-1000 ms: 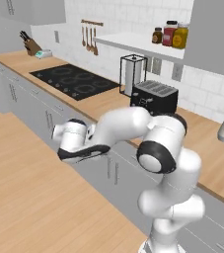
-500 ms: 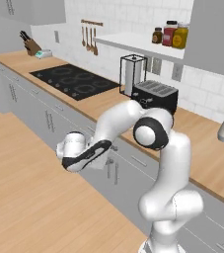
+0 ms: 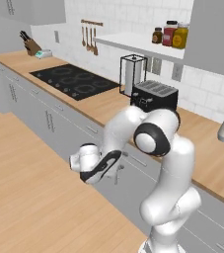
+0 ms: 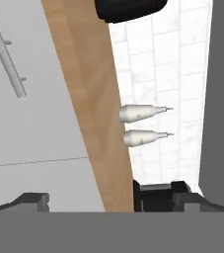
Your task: Take a straw from the drawer in front and place it inside the glass cup on the dining counter.
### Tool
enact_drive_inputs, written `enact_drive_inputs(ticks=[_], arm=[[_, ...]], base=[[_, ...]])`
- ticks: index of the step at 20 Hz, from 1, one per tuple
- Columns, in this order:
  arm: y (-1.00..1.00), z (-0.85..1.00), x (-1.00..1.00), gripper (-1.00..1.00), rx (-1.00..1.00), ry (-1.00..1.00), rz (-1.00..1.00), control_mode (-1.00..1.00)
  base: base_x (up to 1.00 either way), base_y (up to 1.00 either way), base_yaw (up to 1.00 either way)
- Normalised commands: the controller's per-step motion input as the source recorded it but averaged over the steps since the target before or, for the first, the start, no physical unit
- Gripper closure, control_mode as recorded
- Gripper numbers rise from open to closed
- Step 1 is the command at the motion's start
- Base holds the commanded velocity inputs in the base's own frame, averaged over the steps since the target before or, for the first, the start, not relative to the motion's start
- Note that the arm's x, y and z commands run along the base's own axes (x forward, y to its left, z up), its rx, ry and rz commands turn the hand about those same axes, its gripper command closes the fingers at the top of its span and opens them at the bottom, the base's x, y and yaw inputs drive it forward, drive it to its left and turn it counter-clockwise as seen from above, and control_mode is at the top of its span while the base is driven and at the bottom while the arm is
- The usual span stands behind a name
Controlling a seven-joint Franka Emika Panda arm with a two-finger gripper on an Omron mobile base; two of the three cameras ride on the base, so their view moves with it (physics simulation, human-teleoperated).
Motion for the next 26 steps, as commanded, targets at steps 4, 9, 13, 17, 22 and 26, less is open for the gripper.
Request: enact_drive_inputs(ticks=[4, 9, 13, 17, 22, 26], arm=[[-0.49, -0.2, -0.42, -1.0, 0.25, 0.0, 0.2, -1.0], [-0.39, -0.12, 0.03, -1.0, 0.16, 0.0, 0.13, -1.0], [-0.26, -0.18, 0.17, -1.0, 0.04, 0.0, 0.09, -1.0], [-0.17, -0.2, 0.13, -1.0, 0.0, 0.0, 0.02, -1.0], [-0.1, -0.22, 0.4, -1.0, 0.0, 0.0, 0.0, -1.0], [-0.01, -0.23, 0.5, -1.0, 0.0, 0.0, 0.0, -1.0]], base=[[0.0, 0.0, 0.0], [0.0, 0.0, 0.0], [0.0, 0.0, 0.0], [0.0, 0.0, 0.0], [0.0, 0.0, 0.0], [0.0, 0.0, 0.0]])
